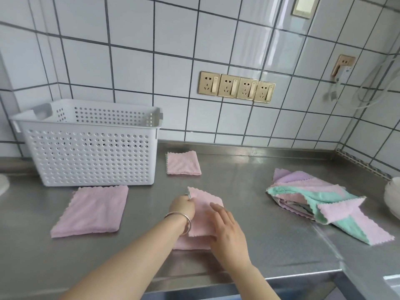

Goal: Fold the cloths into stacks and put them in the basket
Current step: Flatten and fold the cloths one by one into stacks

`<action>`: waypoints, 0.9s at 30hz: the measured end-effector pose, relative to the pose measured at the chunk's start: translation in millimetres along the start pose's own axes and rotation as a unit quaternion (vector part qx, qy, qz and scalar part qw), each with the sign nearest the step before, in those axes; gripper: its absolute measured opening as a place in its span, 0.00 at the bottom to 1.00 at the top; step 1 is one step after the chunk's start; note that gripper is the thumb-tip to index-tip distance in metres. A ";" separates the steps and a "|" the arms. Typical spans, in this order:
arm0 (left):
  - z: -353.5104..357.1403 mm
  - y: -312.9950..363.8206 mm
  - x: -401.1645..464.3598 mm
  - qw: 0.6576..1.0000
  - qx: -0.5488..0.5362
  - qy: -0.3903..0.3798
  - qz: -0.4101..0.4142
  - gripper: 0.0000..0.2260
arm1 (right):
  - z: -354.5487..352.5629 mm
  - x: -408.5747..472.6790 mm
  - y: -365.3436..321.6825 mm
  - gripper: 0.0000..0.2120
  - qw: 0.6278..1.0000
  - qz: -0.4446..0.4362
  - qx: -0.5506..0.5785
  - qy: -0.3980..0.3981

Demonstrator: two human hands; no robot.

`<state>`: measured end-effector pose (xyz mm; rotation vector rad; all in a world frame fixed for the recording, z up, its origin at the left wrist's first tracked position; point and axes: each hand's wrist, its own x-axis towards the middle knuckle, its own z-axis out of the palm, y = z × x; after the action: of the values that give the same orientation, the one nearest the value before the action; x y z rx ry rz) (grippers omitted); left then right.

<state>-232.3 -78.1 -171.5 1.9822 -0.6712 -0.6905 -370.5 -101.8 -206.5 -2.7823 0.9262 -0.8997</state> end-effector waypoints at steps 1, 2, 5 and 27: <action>-3.8 -2.3 1.9 1.000 0.006 0.007 0.000 0.14 | 3.4 -2.1 4.1 0.36 1.000 0.009 0.002 -0.017; -6.9 -4.2 2.5 1.000 0.015 0.006 -0.003 0.14 | 5.7 -4.6 7.0 0.38 0.999 0.018 0.001 -0.033; -13.3 -13.9 4.8 0.999 0.049 0.012 -0.003 0.15 | 6.7 -10.4 6.2 0.34 0.998 0.028 0.027 -0.058; -32.8 -39.0 -30.4 0.990 0.129 0.004 0.062 0.23 | -16.6 -5.0 16.2 0.22 0.950 0.112 0.123 -0.264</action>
<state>-223.6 -21.0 -185.2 2.1542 -0.9081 -0.5421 -391.4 -110.3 -199.3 -2.4398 0.9265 -0.1959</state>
